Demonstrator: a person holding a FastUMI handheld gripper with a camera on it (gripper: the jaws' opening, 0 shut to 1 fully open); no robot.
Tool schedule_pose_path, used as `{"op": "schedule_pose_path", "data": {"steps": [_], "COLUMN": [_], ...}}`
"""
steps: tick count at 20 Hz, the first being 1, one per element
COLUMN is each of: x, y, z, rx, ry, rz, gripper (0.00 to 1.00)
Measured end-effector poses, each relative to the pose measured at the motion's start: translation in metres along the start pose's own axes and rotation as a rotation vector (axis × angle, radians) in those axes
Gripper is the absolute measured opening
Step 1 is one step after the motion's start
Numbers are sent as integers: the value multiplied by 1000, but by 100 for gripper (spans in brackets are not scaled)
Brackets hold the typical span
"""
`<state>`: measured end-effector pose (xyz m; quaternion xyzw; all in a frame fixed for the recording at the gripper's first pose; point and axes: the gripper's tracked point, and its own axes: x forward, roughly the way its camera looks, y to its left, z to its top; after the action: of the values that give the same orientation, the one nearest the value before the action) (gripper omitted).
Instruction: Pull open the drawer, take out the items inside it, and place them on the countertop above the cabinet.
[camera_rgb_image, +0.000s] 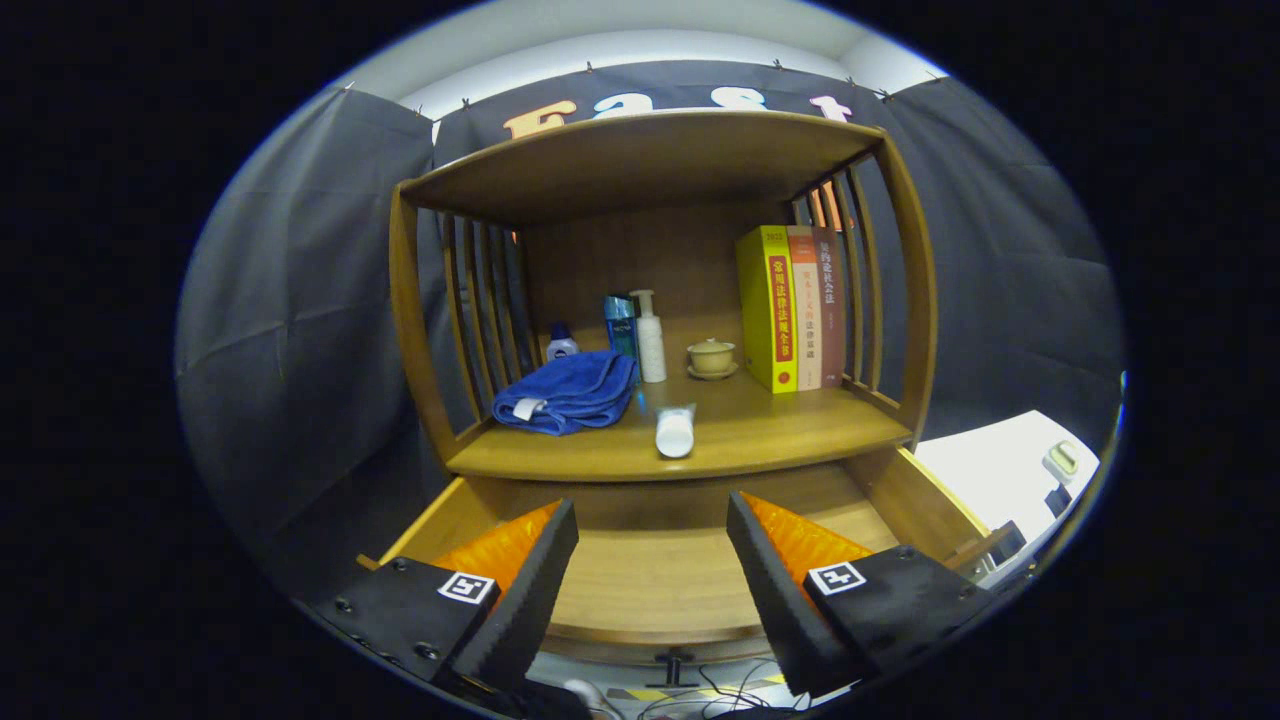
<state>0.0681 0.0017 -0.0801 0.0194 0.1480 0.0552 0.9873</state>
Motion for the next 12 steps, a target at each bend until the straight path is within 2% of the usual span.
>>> {"op": "schedule_pose_path", "data": {"steps": [12], "x": [-42], "y": [-6], "z": [-82], "rx": [2], "ry": [85], "rz": [-51], "gripper": [98]}}
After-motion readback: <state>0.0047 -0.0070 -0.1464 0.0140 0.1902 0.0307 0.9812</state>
